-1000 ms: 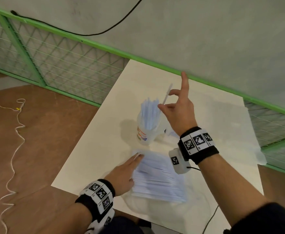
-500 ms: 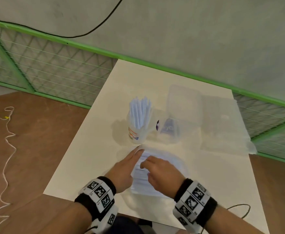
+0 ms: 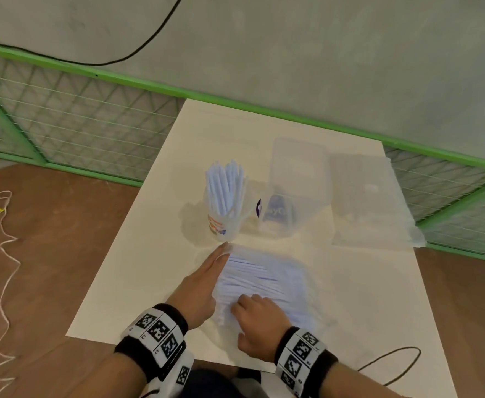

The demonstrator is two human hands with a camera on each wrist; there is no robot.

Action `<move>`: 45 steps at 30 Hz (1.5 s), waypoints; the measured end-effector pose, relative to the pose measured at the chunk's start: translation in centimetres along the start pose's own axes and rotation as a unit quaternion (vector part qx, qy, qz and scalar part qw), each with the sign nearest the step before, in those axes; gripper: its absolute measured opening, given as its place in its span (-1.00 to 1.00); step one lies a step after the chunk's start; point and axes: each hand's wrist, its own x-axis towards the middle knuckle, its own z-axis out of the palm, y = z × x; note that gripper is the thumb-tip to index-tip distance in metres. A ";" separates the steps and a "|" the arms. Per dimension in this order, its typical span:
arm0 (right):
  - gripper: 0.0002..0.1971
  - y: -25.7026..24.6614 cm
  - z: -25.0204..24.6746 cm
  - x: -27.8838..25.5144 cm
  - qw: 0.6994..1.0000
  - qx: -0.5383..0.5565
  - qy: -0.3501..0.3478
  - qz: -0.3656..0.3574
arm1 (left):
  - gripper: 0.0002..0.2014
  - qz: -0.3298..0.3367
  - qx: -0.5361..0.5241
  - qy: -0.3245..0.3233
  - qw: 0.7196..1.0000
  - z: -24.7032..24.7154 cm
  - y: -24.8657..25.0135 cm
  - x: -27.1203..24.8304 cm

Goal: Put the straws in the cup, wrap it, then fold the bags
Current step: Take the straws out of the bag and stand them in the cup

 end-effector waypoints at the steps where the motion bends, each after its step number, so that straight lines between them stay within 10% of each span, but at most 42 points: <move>1: -0.65 0.0 0.5 0.1 1.000 -0.008 -0.003 0.008 | 0.04 -0.002 0.002 0.000 1.000 0.0 0.1 0.0; 20: -0.70 2.1 1.5 4.3 0.991 -0.092 0.083 0.047 | 0.05 -0.029 -0.008 0.053 0.998 -1.2 -0.5 0.0; 26: -0.66 1.6 -1.5 2.7 0.986 0.101 0.134 -0.010 | 0.04 -0.068 -0.009 0.079 0.994 -2.5 -0.9 -0.6; 30: -0.86 1.3 -5.1 0.6 0.913 0.336 0.228 -0.029 | 0.05 -0.071 -0.009 0.090 0.993 -3.4 -1.7 -1.2; 35: -0.80 0.7 -7.3 -0.9 0.719 0.621 0.311 0.020 | 0.05 -0.075 -0.008 0.089 0.993 -3.6 -1.9 -1.6; 40: -0.61 2.7 -1.4 0.2 0.859 0.449 0.221 0.112 | 0.03 -0.067 -0.010 0.088 0.994 -3.4 -1.6 -1.4; 45: -0.71 3.9 -4.5 -0.9 0.857 0.466 0.195 0.100 | 0.02 -0.064 -0.008 0.084 0.994 -3.4 -1.3 -1.2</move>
